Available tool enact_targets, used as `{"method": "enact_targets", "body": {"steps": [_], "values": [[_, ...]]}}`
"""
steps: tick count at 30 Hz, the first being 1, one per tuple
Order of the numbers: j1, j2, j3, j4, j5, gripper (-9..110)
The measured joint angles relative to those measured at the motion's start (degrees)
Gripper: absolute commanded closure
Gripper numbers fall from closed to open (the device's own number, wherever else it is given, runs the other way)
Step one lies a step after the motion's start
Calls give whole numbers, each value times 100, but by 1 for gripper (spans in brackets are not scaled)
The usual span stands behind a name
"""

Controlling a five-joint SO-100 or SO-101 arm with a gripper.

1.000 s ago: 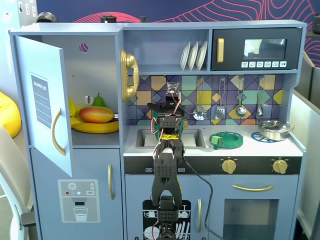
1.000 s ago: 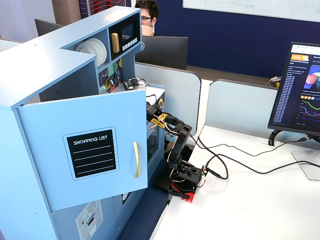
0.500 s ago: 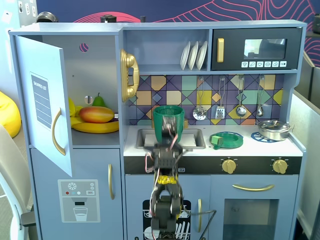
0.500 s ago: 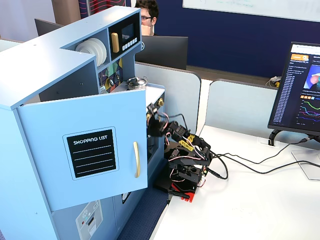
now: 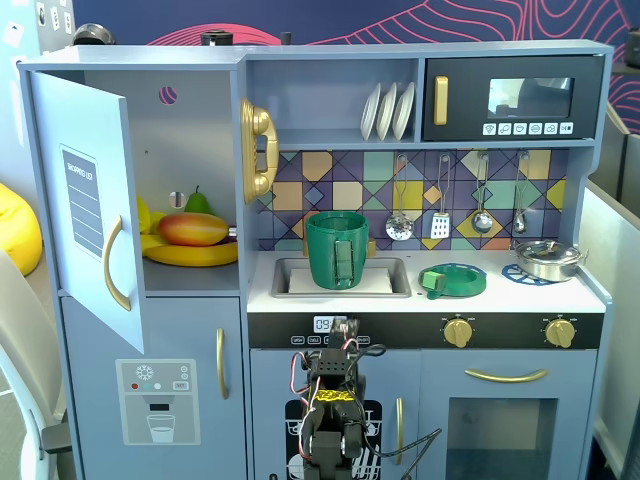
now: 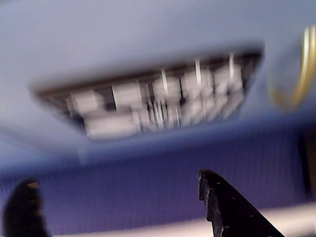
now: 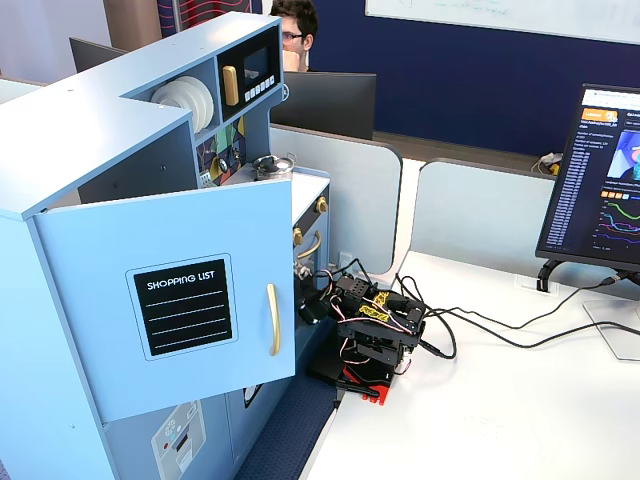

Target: Pick up the green pineapple from the left cabinet and place it in the green recipient

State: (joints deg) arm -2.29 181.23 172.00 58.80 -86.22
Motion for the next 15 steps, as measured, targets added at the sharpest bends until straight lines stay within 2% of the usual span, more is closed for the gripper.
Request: {"method": "enact_targets", "body": {"steps": [2, 6, 15], "values": [[0, 26, 0, 677, 0, 92], [0, 132, 9, 1740, 141, 91], [0, 132, 0, 1828, 0, 90]]}}
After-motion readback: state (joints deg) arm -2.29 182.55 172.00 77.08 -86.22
